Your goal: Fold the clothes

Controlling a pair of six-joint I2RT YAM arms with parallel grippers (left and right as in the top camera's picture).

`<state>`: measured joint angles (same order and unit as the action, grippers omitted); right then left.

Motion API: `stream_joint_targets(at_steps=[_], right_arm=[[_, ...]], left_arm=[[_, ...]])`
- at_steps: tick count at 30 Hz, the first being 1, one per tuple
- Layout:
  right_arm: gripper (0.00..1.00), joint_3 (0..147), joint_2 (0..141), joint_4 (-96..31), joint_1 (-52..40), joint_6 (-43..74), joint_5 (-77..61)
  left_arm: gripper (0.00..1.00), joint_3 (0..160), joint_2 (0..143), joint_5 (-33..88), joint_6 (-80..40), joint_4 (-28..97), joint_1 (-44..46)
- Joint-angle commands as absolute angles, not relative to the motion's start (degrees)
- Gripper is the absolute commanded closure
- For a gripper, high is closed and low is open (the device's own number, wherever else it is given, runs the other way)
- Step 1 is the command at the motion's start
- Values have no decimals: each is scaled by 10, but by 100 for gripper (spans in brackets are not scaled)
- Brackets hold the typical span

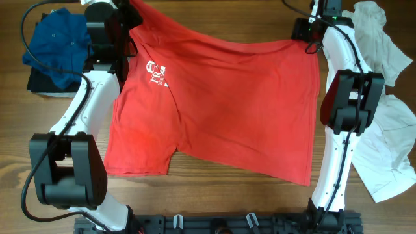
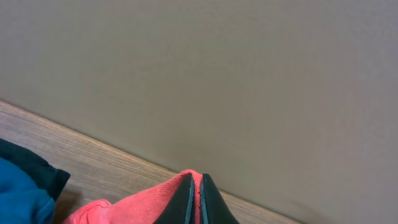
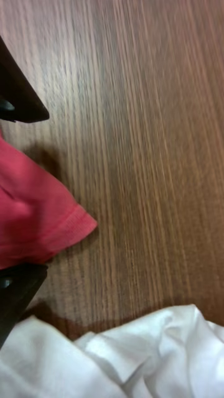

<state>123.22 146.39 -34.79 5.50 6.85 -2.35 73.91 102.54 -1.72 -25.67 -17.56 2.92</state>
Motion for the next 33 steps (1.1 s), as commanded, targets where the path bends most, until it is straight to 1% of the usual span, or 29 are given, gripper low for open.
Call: stream_joint_targets(at_steps=[1,2,3,5,6,8,17,22,26,31,33], right_arm=[[29,1232,1489,-334,57,94,-2],[36,1232,1489,-329,57,94,-1],[44,1232,1489,-325,57,93,4],[76,1236,1489,-325,59,93,6],[87,1239,1487,-330,61,93,7],[95,1239,1474,-340,66,90,7],[96,1239,1365,-400,117,80,4],[96,1239,1310,-469,123,48,0],[96,1239,1278,-555,123,47,-14],[96,1239,1275,-675,123,48,-40],[96,1239,1275,-725,123,66,-46]], left_arm=[[96,748,1032,-29,-257,-156,28],[96,748,1032,-29,-257,-144,28],[96,748,1032,-29,-257,-134,27],[96,748,1033,-38,-257,-126,27],[96,748,1033,-38,-250,-126,27],[96,748,1033,-41,-242,-126,27],[96,748,1032,-50,-243,-128,-11],[96,757,1025,10,-243,-118,-24],[96,758,992,20,-242,-59,-24],[96,758,962,21,-211,56,-24],[96,758,959,21,-207,107,-24]])
